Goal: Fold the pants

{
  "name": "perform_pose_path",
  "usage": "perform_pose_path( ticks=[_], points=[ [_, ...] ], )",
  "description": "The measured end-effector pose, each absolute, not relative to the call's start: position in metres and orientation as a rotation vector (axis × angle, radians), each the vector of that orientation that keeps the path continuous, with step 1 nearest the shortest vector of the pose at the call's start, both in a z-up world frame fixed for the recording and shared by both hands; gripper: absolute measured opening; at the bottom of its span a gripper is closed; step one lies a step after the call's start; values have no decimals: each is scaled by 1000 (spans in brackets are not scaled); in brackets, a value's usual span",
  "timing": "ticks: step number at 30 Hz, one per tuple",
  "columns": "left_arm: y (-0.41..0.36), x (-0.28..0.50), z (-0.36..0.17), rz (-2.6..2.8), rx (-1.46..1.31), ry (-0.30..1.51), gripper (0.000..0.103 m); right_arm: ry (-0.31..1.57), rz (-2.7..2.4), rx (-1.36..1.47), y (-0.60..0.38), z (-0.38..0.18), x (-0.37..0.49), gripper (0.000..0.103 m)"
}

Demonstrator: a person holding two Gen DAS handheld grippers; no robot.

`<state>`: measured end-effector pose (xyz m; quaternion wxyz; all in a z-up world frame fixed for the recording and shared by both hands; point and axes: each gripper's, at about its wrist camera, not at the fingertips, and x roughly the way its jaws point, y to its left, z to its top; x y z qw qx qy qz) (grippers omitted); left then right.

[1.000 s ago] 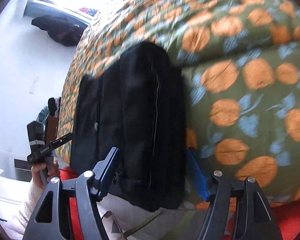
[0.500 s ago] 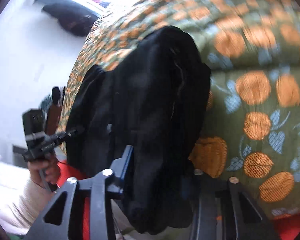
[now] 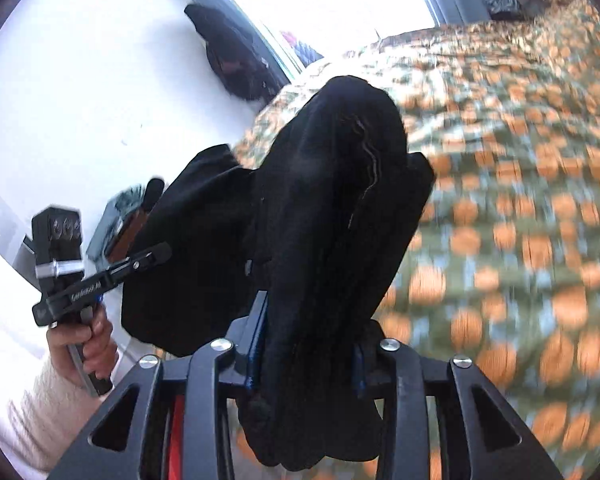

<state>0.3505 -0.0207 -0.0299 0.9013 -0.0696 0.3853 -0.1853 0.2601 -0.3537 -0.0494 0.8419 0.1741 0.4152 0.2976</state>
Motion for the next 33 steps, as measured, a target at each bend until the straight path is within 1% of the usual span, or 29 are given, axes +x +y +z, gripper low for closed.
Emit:
perform_pose_path(
  ticks=[1, 2, 3, 4, 6, 7, 8, 9, 10, 12, 14, 17, 20, 25, 31, 33],
  points=[
    [-17, 355, -31, -338, -121, 788, 30, 874, 597, 355, -353, -49, 272, 45],
    [-15, 358, -36, -280, -90, 777, 30, 892, 532, 312, -354, -51, 286, 59],
    [-15, 357, -40, -248, -72, 775, 36, 900, 478, 274, -358, -54, 290, 70],
    [-13, 353, -45, -228, -60, 776, 41, 902, 394, 223, -365, -57, 291, 71],
    [-8, 330, -54, -207, -47, 753, 74, 913, 312, 184, -381, -63, 281, 71],
    [-7, 320, -57, -196, -35, 735, 80, 915, 291, 181, -391, -66, 273, 72],
    [-7, 310, -60, -184, -15, 719, 88, 913, 267, 170, -397, -67, 261, 76],
    [-10, 298, -65, -171, 15, 710, 90, 906, 236, 143, -401, -68, 246, 81],
    [-15, 289, -69, -159, 46, 718, 91, 893, 217, 124, -403, -67, 236, 84],
    [-29, 272, -78, -98, 107, 750, 94, 850, 184, 94, -400, -62, 206, 97],
    [-36, 263, -79, -34, 134, 765, 94, 823, 167, 94, -392, -59, 181, 103],
    [-42, 241, -79, 70, 105, 792, 98, 813, 163, 89, -375, -58, 156, 103],
    [-41, 224, -72, 161, 71, 797, 98, 819, 158, 85, -352, -57, 133, 103],
    [-44, 212, -73, 50, 108, 943, 98, 849, 168, 23, -317, -57, 108, 103],
    [-45, 189, -79, 13, 125, 993, 98, 900, 203, 32, -296, -49, 88, 102],
    [-43, 184, -79, 6, 119, 1010, 98, 925, 216, 31, -290, -46, 85, 98]
  ],
)
